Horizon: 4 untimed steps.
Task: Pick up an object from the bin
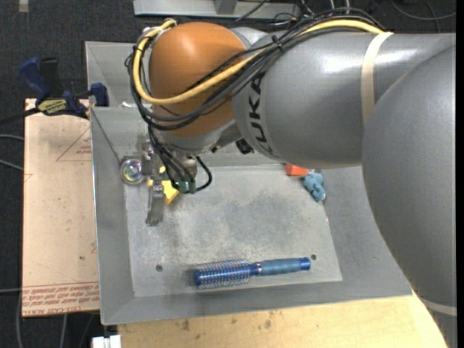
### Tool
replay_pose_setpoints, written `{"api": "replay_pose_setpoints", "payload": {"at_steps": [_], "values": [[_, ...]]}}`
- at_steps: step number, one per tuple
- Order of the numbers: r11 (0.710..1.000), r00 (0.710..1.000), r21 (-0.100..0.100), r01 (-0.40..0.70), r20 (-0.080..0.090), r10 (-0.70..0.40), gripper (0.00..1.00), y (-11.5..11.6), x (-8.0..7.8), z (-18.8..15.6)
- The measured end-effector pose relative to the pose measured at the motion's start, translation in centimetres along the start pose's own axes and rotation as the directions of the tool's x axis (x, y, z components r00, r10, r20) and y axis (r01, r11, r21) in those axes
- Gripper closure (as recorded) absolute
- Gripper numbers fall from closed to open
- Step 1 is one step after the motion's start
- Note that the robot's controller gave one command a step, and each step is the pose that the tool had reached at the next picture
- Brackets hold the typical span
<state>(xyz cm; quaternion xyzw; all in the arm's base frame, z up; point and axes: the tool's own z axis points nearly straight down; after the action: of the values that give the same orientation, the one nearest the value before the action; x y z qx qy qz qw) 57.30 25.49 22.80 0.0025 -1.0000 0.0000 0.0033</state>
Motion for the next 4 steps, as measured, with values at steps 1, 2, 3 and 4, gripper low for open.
{"api": "replay_pose_setpoints", "payload": {"at_steps": [1,2,3,4], "values": [[0.982,0.982,0.004,0.186,0.005,-0.186,0.00,-10.4,-5.9,7.5],[0.965,0.965,0.000,0.263,0.005,-0.263,0.00,-9.9,-6.9,14.2],[0.911,0.911,0.003,0.413,0.015,-0.413,0.00,-7.8,-8.1,15.0],[0.912,0.911,0.003,0.411,0.026,-0.411,1.00,-7.7,-8.4,14.5]]}}
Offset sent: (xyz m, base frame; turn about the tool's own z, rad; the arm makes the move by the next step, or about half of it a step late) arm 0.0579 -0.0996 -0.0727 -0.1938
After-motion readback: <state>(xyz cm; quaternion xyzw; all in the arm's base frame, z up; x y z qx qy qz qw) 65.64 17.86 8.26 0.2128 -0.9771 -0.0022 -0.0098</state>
